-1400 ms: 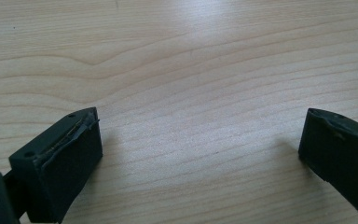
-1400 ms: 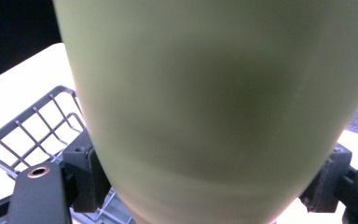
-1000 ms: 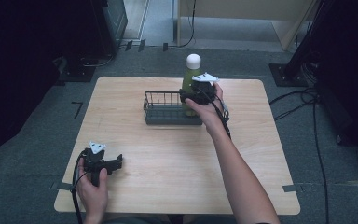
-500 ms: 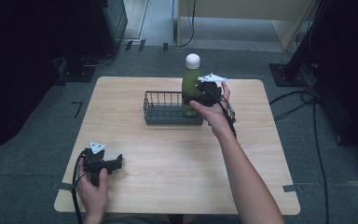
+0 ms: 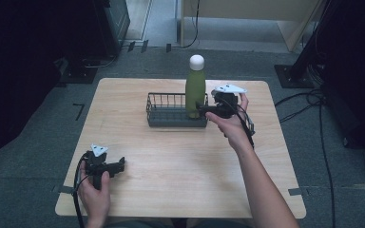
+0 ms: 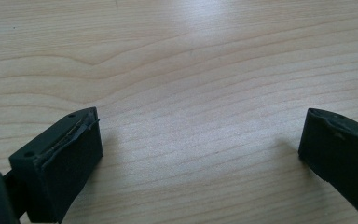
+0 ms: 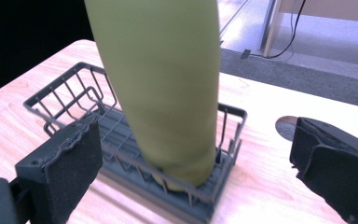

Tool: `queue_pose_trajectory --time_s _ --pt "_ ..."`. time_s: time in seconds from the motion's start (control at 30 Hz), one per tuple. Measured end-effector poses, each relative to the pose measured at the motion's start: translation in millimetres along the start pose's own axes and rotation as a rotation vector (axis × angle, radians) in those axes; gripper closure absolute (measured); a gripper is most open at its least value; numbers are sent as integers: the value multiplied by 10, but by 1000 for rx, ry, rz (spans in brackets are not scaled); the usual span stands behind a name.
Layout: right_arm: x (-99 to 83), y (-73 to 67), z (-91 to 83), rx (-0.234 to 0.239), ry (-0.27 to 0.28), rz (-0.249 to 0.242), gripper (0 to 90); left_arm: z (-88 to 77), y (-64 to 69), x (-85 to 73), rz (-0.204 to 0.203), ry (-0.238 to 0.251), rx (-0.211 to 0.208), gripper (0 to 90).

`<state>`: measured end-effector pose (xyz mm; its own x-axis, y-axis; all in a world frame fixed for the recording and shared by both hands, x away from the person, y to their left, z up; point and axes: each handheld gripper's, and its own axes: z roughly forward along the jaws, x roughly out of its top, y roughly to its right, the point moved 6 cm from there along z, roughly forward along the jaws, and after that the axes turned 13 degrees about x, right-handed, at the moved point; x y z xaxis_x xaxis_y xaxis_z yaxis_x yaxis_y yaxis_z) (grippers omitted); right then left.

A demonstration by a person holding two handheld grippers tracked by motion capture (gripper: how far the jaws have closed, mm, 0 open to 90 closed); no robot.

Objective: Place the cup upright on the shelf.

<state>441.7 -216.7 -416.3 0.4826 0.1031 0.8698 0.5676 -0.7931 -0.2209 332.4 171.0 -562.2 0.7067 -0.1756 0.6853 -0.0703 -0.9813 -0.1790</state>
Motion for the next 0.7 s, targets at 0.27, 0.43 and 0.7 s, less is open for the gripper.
queue_pose_trajectory --time_s 0.27,0.43,0.7 --pt "-228 -7 -235 -14 -25 -17 17 0 0 0 0 0 0 1" --pt "-382 -13 -364 -26 -44 -25 7 0 -1 1 1 1 1 1" --pt "-628 8 -548 -44 -69 -24 0 1 1 1 -1 2 0 1"
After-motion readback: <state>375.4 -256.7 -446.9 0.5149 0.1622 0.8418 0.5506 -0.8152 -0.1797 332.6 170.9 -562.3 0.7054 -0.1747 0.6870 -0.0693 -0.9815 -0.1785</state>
